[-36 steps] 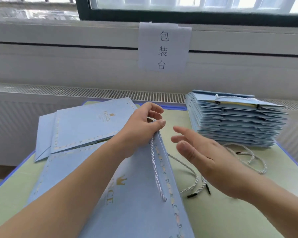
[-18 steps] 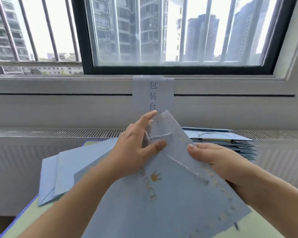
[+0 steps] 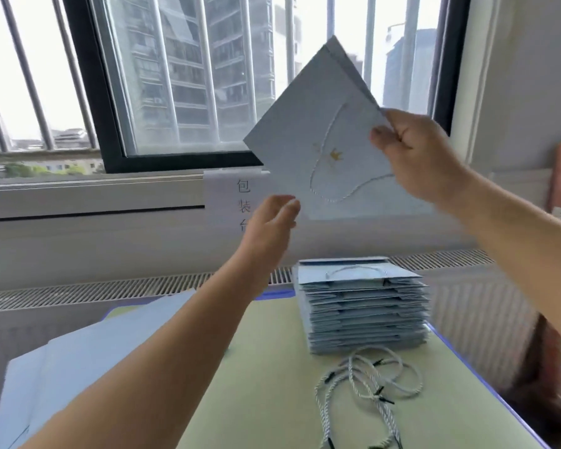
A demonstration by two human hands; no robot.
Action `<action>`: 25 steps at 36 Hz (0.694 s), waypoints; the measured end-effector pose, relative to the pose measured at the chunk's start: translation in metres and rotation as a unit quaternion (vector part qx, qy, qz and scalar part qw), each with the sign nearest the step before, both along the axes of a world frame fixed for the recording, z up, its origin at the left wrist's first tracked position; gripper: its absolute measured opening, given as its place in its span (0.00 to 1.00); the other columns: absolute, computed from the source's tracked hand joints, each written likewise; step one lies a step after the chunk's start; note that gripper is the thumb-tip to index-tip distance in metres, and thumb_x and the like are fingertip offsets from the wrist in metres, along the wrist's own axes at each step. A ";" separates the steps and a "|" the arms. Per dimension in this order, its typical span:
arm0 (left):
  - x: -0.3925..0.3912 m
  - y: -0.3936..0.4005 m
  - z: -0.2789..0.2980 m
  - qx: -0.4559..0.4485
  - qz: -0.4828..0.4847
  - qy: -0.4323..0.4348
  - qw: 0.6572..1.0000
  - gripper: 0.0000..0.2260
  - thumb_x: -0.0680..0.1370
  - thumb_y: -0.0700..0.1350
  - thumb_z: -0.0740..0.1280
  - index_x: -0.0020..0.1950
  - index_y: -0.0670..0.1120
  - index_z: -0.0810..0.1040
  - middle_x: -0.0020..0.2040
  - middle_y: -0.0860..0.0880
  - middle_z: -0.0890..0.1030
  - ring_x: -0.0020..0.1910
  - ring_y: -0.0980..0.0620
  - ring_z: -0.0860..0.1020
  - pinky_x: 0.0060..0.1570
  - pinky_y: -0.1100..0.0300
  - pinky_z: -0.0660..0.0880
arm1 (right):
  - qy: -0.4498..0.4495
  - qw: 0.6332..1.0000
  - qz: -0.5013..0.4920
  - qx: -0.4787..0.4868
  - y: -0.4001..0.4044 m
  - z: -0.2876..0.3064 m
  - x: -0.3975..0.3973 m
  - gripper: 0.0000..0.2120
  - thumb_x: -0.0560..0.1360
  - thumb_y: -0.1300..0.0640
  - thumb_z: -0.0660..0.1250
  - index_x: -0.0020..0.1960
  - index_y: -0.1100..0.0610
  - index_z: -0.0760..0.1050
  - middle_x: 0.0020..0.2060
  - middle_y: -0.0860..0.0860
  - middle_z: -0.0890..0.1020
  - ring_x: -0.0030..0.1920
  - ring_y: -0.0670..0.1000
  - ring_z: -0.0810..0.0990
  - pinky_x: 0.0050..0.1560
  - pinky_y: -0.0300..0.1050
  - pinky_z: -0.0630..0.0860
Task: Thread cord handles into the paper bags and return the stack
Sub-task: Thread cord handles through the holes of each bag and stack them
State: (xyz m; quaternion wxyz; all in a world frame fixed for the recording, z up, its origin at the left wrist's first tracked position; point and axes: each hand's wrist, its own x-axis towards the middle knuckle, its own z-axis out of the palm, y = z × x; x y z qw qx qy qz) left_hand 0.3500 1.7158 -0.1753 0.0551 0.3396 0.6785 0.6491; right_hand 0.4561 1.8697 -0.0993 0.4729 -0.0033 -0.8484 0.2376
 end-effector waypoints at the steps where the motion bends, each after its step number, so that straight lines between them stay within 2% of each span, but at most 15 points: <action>1: -0.001 0.011 0.002 0.008 -0.018 -0.048 0.999 0.09 0.83 0.46 0.58 0.60 0.46 0.73 0.56 0.48 0.77 0.55 0.50 0.76 0.52 0.58 0.72 | -0.010 0.999 -0.019 0.032 0.007 -0.001 -0.006 0.16 0.81 0.61 0.57 0.43 0.42 0.72 0.29 0.47 0.69 0.26 0.41 0.67 0.30 0.36 0.65; 2: -0.003 0.019 0.003 0.016 -0.028 -0.091 0.995 0.08 0.84 0.45 0.57 0.59 0.45 0.73 0.55 0.47 0.78 0.54 0.50 0.76 0.55 0.56 0.72 | -0.029 0.997 -0.045 0.064 0.012 -0.004 -0.013 0.13 0.81 0.59 0.57 0.51 0.43 0.76 0.32 0.49 0.74 0.32 0.43 0.72 0.35 0.39 0.68; 3: -0.007 0.026 0.002 0.022 -0.029 -0.125 0.992 0.09 0.84 0.45 0.56 0.58 0.44 0.72 0.55 0.46 0.78 0.53 0.49 0.76 0.58 0.53 0.72 | -0.051 0.991 -0.081 0.094 0.018 -0.009 -0.022 0.13 0.82 0.58 0.57 0.60 0.46 0.76 0.39 0.52 0.80 0.40 0.50 0.77 0.42 0.42 0.70; 4: -0.010 0.033 0.000 0.027 -0.027 -0.152 0.988 0.09 0.84 0.44 0.55 0.59 0.43 0.72 0.55 0.45 0.77 0.53 0.48 0.76 0.59 0.52 0.72 | -0.071 0.983 -0.114 0.125 0.026 -0.014 -0.029 0.16 0.82 0.56 0.57 0.67 0.48 0.73 0.48 0.55 0.82 0.48 0.56 0.79 0.48 0.46 0.72; 6: -0.017 0.047 -0.003 0.040 -0.017 -0.193 0.980 0.11 0.84 0.44 0.55 0.62 0.42 0.71 0.56 0.44 0.77 0.53 0.47 0.76 0.58 0.53 0.73 | -0.103 0.968 -0.136 0.185 0.041 -0.027 -0.044 0.18 0.82 0.56 0.57 0.71 0.48 0.68 0.59 0.55 0.81 0.57 0.59 0.79 0.54 0.50 0.74; 9: -0.030 0.065 -0.007 0.051 0.010 -0.219 0.974 0.11 0.84 0.46 0.54 0.62 0.44 0.70 0.56 0.45 0.76 0.52 0.47 0.75 0.56 0.54 0.74 | -0.148 0.947 -0.136 0.252 0.057 -0.047 -0.061 0.20 0.82 0.58 0.56 0.72 0.45 0.66 0.60 0.52 0.80 0.57 0.58 0.79 0.54 0.52 0.76; 12: -0.040 0.079 -0.011 0.053 0.035 -0.238 0.969 0.07 0.84 0.48 0.54 0.58 0.47 0.67 0.50 0.48 0.74 0.50 0.48 0.74 0.56 0.53 0.74 | -0.161 0.930 -0.148 0.295 0.070 -0.064 -0.074 0.21 0.82 0.62 0.55 0.72 0.46 0.65 0.61 0.49 0.80 0.56 0.55 0.80 0.51 0.49 0.76; 15: -0.046 0.086 -0.019 0.054 0.053 -0.248 0.966 0.08 0.84 0.49 0.53 0.59 0.48 0.67 0.45 0.50 0.71 0.45 0.51 0.73 0.54 0.55 0.74 | -0.175 0.920 -0.159 0.314 0.079 -0.082 -0.086 0.23 0.81 0.65 0.56 0.73 0.48 0.65 0.63 0.48 0.78 0.58 0.54 0.78 0.50 0.48 0.75; 16: -0.049 0.087 -0.023 0.053 0.059 -0.244 0.967 0.10 0.84 0.49 0.53 0.62 0.48 0.67 0.46 0.50 0.72 0.44 0.51 0.72 0.53 0.55 0.73 | -0.177 0.920 -0.158 0.313 0.081 -0.087 -0.088 0.23 0.80 0.65 0.56 0.73 0.48 0.65 0.63 0.48 0.78 0.58 0.54 0.78 0.50 0.48 0.75; 17: -0.052 0.088 -0.029 0.049 0.066 -0.234 0.969 0.13 0.84 0.48 0.52 0.66 0.47 0.66 0.51 0.48 0.74 0.47 0.51 0.73 0.55 0.55 0.72 | -0.178 0.920 -0.155 0.312 0.082 -0.093 -0.089 0.23 0.80 0.65 0.56 0.73 0.49 0.65 0.62 0.48 0.78 0.58 0.54 0.78 0.50 0.48 0.75; 19: -0.058 0.088 -0.041 0.034 0.088 -0.203 0.975 0.19 0.84 0.47 0.50 0.75 0.48 0.61 0.68 0.46 0.71 0.64 0.47 0.71 0.67 0.51 0.67 | -0.187 0.922 -0.142 0.309 0.085 -0.104 -0.088 0.24 0.80 0.66 0.56 0.73 0.49 0.64 0.63 0.49 0.78 0.59 0.54 0.78 0.52 0.48 0.75; 20: -0.061 0.087 -0.046 0.037 0.104 -0.186 0.976 0.20 0.84 0.46 0.50 0.77 0.48 0.60 0.73 0.46 0.67 0.69 0.46 0.68 0.69 0.53 0.63 | -0.198 0.921 -0.134 0.307 0.086 -0.109 -0.086 0.25 0.80 0.67 0.56 0.74 0.49 0.64 0.63 0.48 0.78 0.60 0.53 0.77 0.53 0.47 0.74; 23: -0.066 0.080 -0.060 0.058 0.147 -0.122 0.980 0.19 0.83 0.42 0.50 0.74 0.47 0.66 0.73 0.49 0.69 0.71 0.51 0.66 0.64 0.61 0.60 | -0.278 0.896 -0.119 0.325 0.087 -0.124 -0.080 0.28 0.79 0.67 0.54 0.75 0.46 0.60 0.64 0.47 0.76 0.62 0.50 0.75 0.56 0.45 0.73; 25: -0.067 0.076 -0.066 0.009 0.162 -0.008 0.987 0.18 0.82 0.44 0.51 0.70 0.46 0.72 0.70 0.49 0.73 0.68 0.53 0.69 0.66 0.60 0.63 | -0.339 0.873 -0.114 0.331 0.086 -0.133 -0.076 0.28 0.79 0.65 0.54 0.75 0.45 0.58 0.65 0.47 0.75 0.64 0.51 0.73 0.59 0.47 0.73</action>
